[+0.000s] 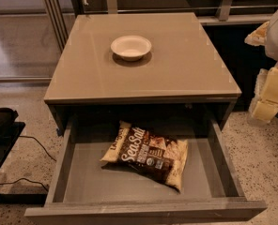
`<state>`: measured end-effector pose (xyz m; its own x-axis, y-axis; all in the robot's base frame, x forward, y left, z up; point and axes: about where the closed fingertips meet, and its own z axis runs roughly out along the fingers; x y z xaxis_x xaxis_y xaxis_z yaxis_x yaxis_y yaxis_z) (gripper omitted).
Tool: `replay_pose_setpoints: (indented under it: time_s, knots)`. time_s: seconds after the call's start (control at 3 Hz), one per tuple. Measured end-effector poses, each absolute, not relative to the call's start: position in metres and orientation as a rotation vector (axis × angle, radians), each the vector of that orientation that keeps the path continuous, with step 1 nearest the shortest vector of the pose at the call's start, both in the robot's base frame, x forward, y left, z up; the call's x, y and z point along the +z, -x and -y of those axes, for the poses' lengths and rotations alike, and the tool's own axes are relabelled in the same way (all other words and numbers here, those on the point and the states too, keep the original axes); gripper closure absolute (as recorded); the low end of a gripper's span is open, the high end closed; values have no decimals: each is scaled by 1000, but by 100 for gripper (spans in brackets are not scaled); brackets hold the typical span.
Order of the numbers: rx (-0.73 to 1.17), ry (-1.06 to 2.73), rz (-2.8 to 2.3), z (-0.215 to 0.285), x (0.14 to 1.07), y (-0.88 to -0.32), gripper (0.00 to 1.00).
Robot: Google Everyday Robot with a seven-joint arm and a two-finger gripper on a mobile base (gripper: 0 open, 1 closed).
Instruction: Pick brown chip bag from top drawer and place on counter
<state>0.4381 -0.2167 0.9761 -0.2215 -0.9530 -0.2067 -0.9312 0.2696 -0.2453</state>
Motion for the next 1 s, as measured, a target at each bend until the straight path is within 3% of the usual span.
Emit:
replay_pose_setpoints:
  time_s: [1.0]
  knots:
    - [20, 1668, -2119, 205, 913, -420, 0]
